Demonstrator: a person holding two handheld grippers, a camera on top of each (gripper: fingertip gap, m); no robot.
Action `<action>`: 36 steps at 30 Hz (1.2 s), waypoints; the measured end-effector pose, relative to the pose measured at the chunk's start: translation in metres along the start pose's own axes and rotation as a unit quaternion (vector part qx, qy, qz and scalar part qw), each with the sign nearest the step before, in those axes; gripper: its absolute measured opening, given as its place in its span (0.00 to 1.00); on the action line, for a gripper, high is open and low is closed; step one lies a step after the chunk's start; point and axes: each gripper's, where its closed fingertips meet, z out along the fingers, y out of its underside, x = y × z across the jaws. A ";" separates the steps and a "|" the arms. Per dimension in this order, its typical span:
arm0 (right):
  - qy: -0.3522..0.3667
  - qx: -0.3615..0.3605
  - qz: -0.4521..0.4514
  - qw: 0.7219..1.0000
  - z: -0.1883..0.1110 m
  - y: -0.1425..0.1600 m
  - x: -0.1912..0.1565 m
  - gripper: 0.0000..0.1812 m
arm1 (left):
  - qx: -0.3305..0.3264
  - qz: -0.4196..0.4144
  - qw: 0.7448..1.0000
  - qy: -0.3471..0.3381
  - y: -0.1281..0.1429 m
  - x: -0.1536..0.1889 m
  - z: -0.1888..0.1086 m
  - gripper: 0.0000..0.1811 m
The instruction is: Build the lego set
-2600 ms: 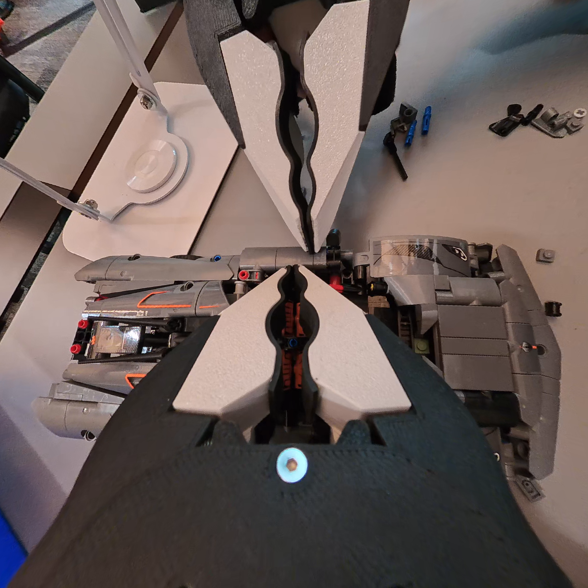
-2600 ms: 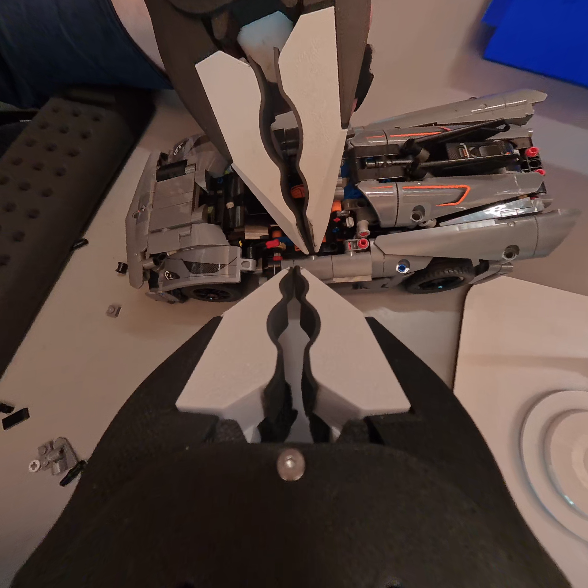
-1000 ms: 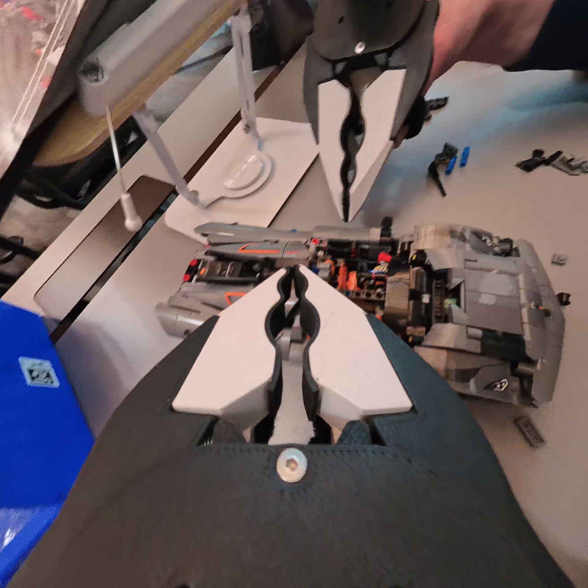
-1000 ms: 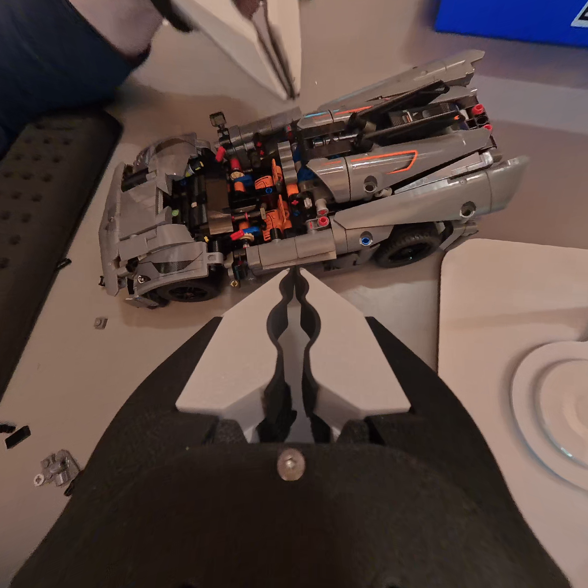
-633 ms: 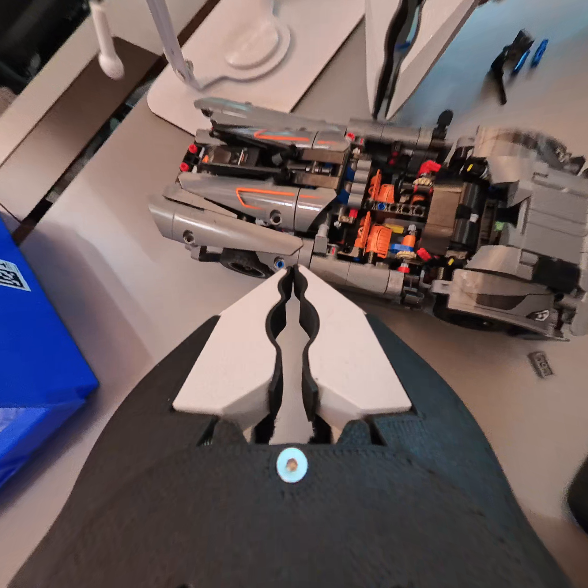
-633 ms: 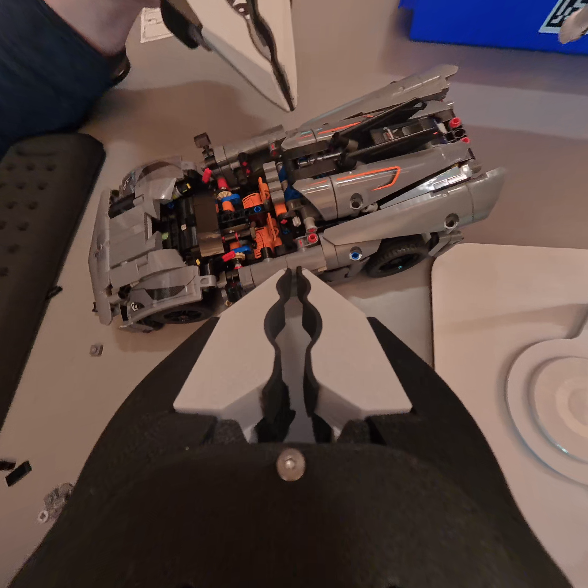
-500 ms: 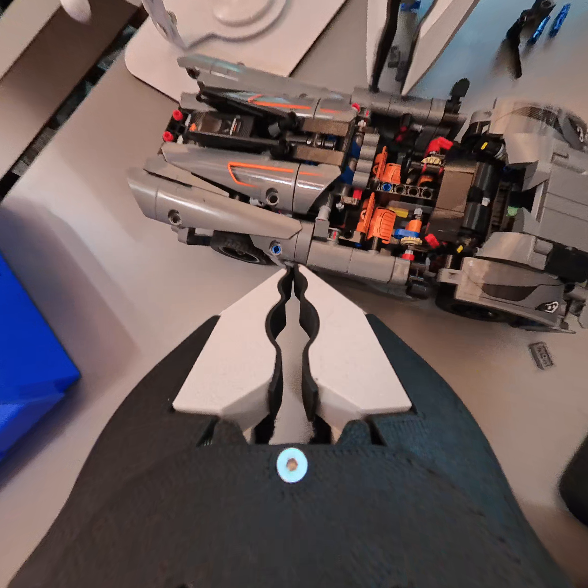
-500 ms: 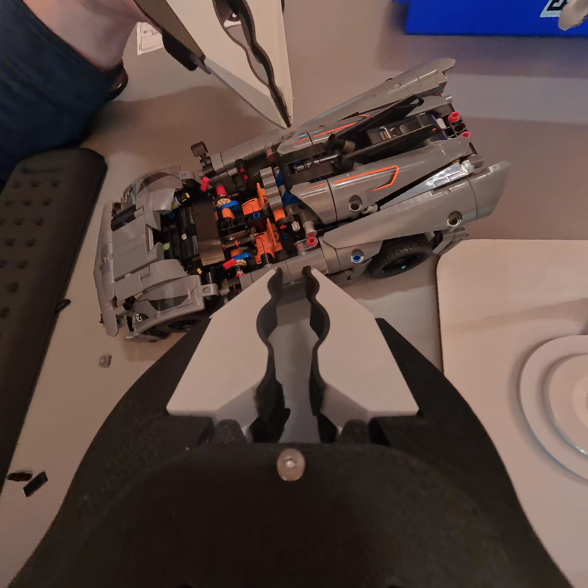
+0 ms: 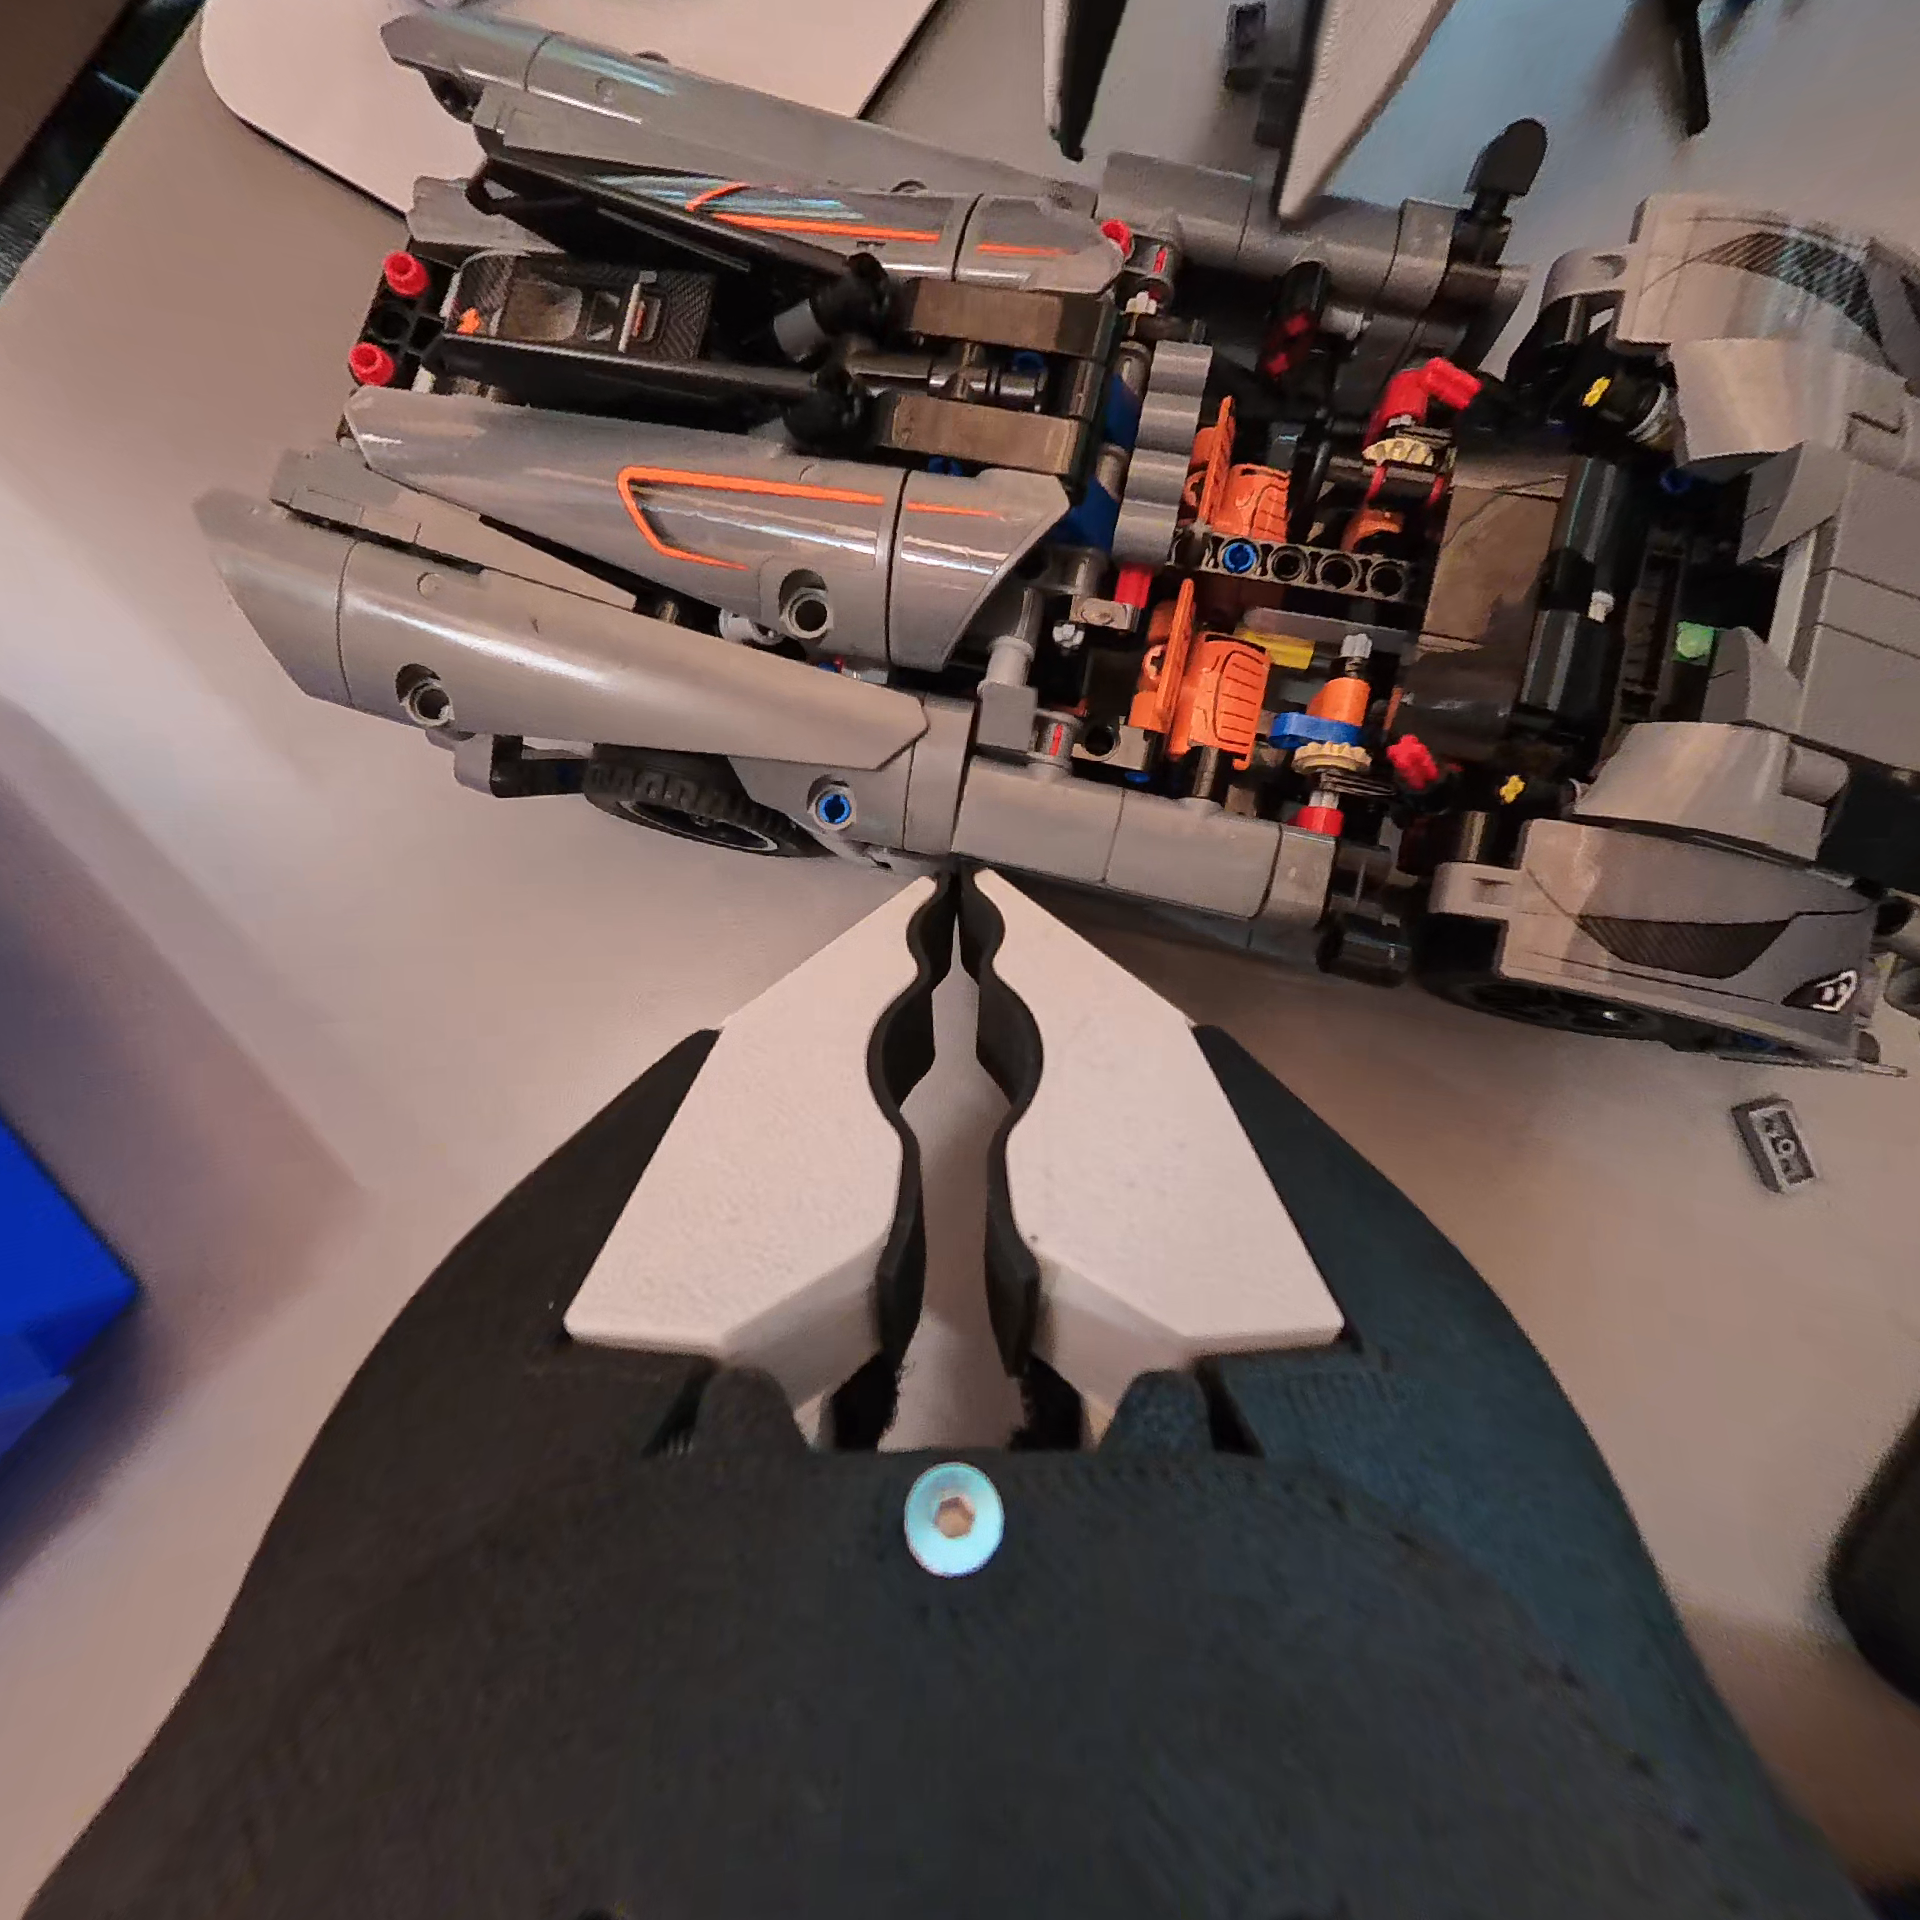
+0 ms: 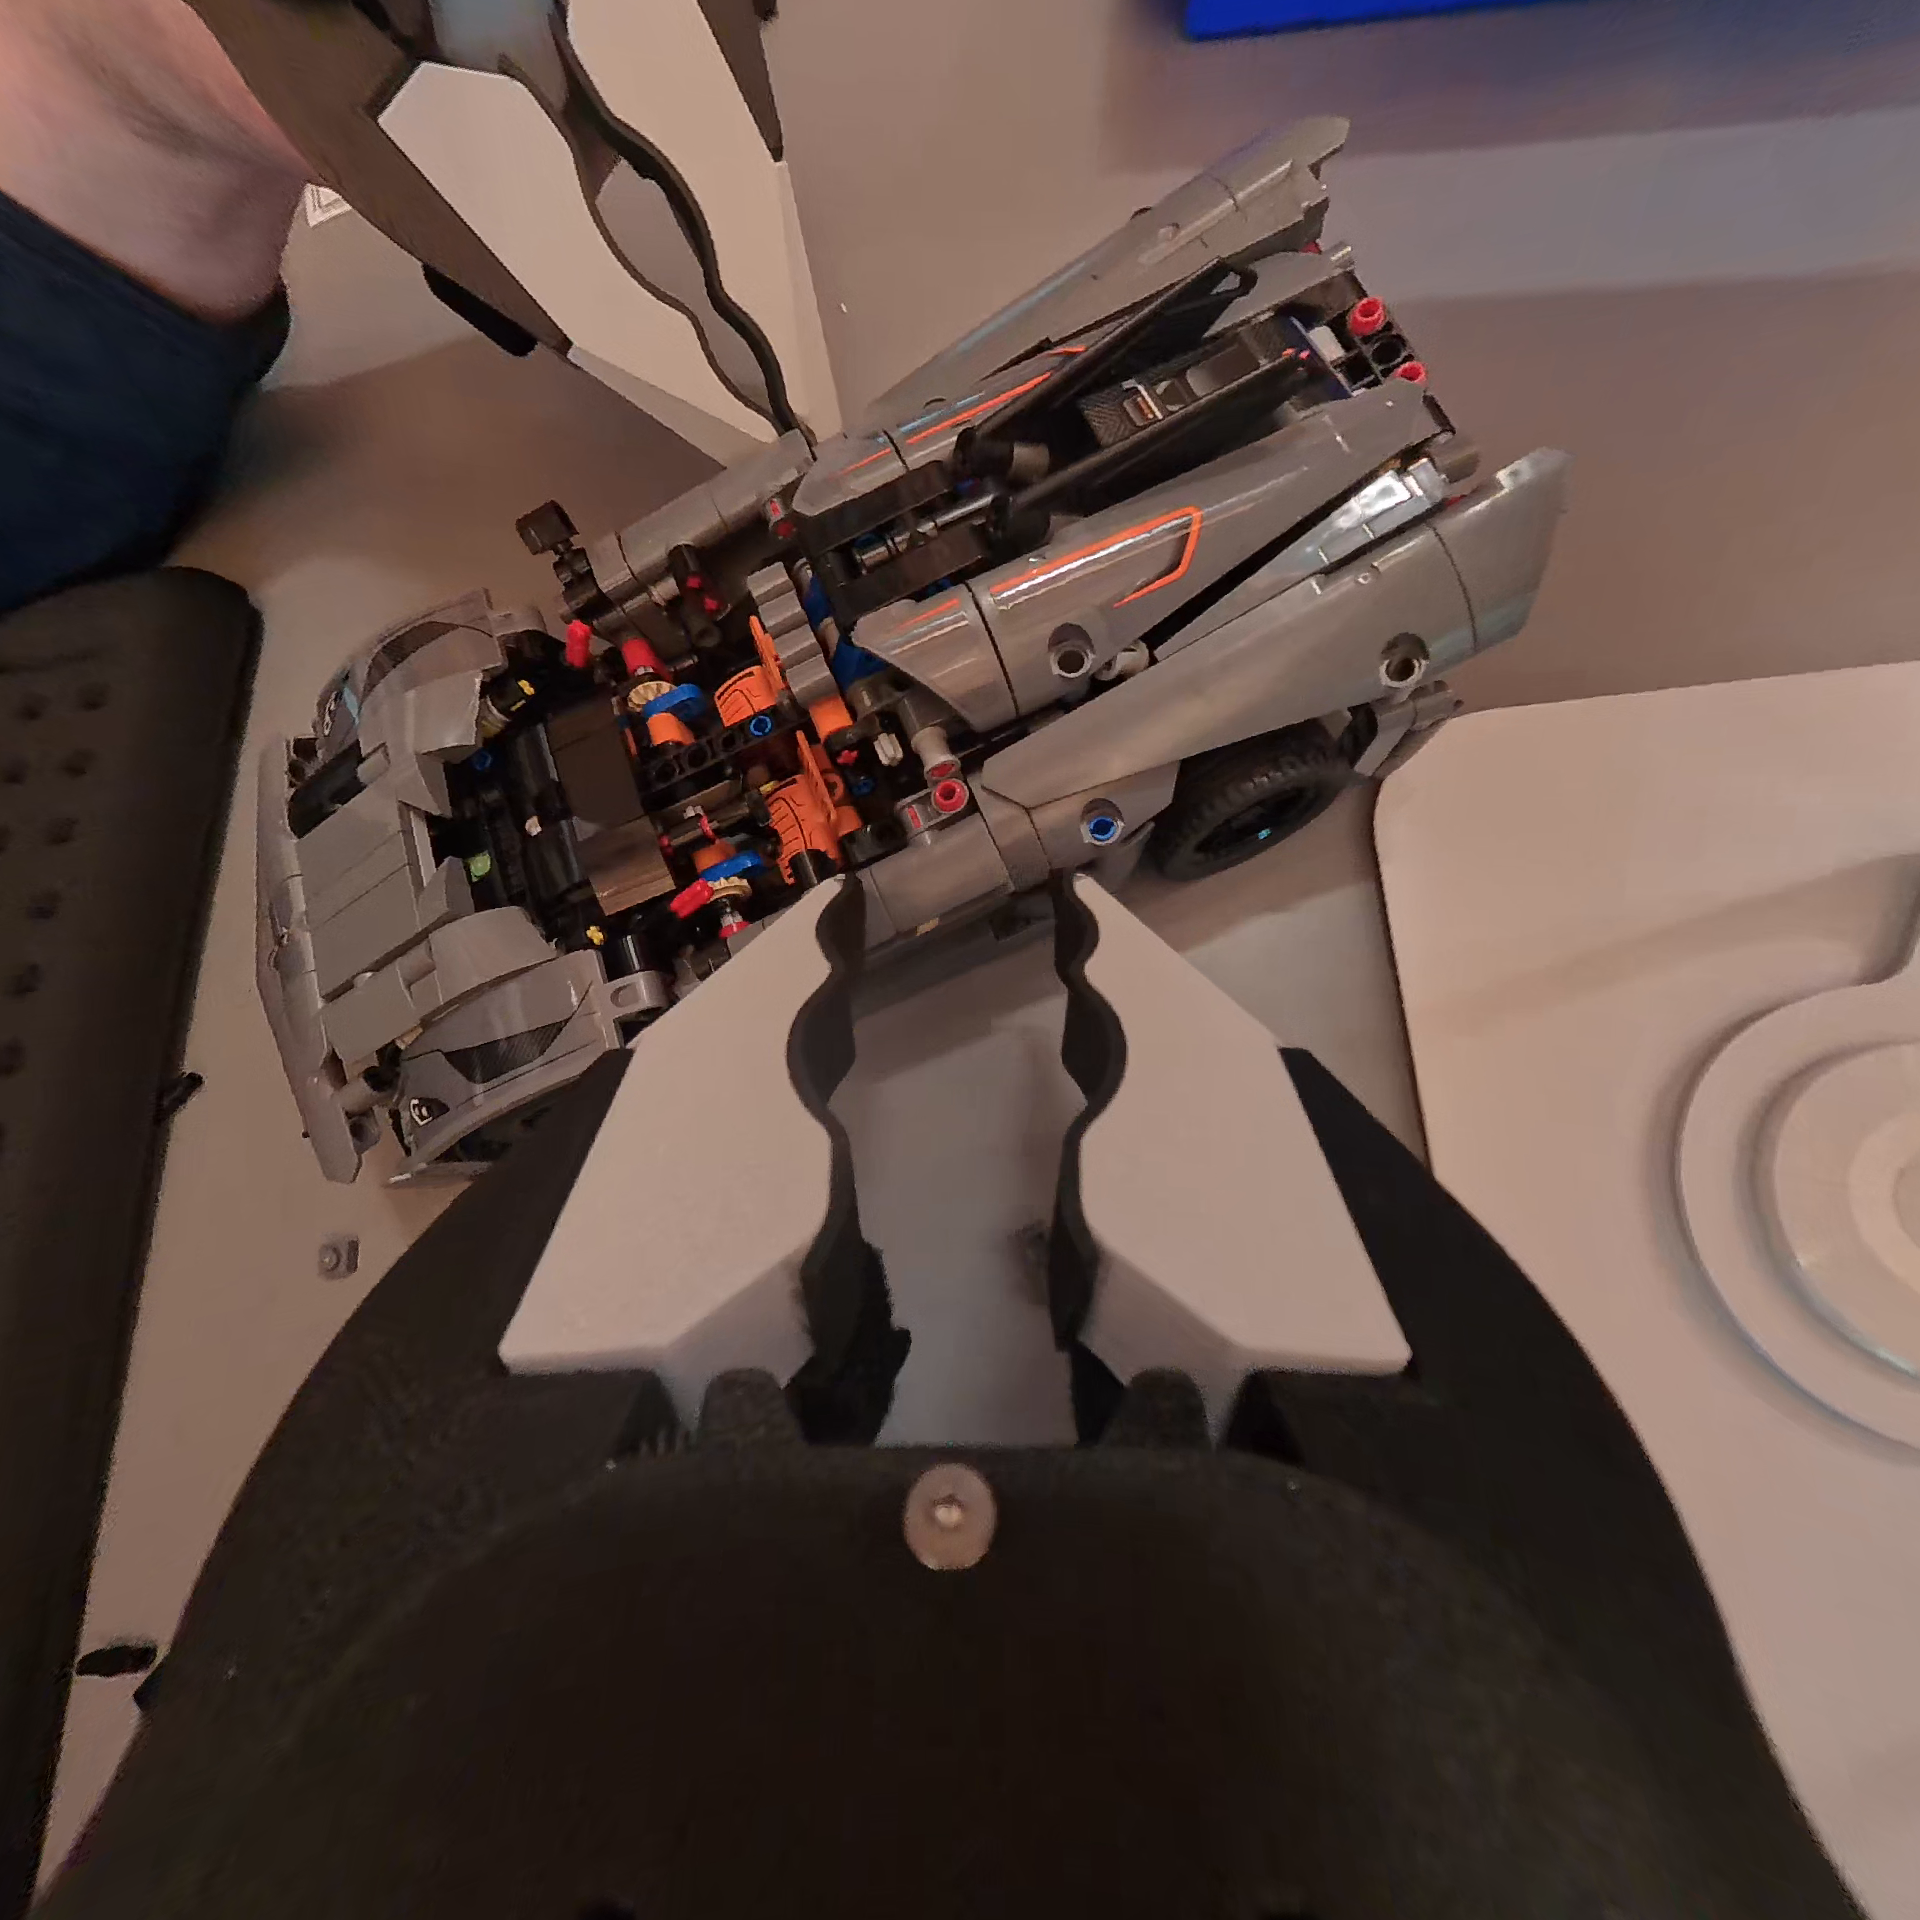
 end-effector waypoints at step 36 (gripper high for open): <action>0.038 -0.022 0.047 0.998 -0.027 0.000 0.009 0.19 | 0.010 0.003 1.000 -0.026 -0.003 -0.005 -0.001 0.00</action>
